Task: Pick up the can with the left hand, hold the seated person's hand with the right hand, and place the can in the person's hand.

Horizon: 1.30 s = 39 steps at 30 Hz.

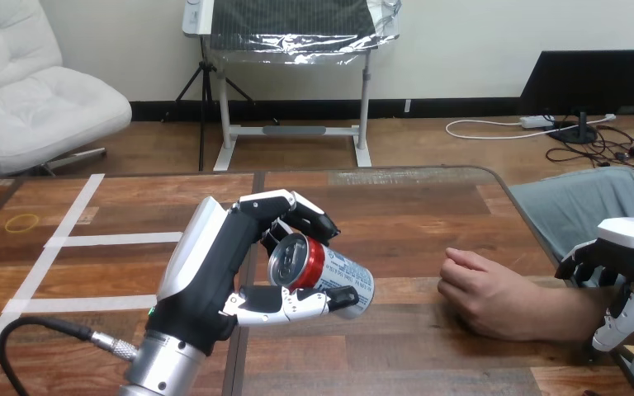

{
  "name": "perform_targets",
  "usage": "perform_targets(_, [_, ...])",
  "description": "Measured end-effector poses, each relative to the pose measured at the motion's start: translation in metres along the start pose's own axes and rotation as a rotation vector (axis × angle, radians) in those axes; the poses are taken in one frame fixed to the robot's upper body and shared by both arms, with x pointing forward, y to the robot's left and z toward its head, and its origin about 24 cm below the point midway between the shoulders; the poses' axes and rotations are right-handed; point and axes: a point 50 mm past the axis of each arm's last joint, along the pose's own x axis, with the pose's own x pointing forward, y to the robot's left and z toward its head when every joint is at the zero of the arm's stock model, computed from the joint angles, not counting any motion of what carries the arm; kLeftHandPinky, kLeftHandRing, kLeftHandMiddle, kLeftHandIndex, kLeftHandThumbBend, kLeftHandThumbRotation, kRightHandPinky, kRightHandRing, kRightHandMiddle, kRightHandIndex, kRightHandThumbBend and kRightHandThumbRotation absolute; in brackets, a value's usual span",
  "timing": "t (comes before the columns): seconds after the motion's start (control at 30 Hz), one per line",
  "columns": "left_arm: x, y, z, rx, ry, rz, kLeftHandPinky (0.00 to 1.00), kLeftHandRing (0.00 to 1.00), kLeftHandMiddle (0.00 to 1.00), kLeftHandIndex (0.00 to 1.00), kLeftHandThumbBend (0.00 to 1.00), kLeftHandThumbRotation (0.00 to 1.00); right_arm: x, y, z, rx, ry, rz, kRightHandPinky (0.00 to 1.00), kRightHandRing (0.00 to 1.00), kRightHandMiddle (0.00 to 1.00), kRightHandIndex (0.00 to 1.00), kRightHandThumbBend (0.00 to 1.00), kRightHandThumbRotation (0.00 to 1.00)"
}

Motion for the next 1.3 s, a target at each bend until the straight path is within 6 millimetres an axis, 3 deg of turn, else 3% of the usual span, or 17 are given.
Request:
perform_targets(0.3, [0.0007, -0.0011, 0.0013, -0.003, -0.004, 0.0, 0.31, 0.38, 0.46, 0.51, 0.58, 0.0, 0.0006, 0.0005, 0.0008, 0.008, -0.005, -0.002, 0.75, 0.79, 0.84, 0.82, 0.72, 0.0])
perform_targets(0.67, [0.001, -0.0022, 0.0016, -0.006, -0.005, -0.007, 0.31, 0.38, 0.46, 0.51, 0.58, 0.0, 0.0024, 0.0025, 0.0029, 0.024, -0.016, -0.003, 0.69, 0.77, 0.82, 0.8, 0.72, 0.0])
perform_targets(1.3, [0.0014, -0.0036, 0.0012, -0.011, 0.003, -0.018, 0.31, 0.37, 0.45, 0.51, 0.57, 0.0, 0.0039, 0.0041, 0.0055, 0.044, -0.049, -0.005, 0.66, 0.74, 0.79, 0.77, 0.72, 0.0])
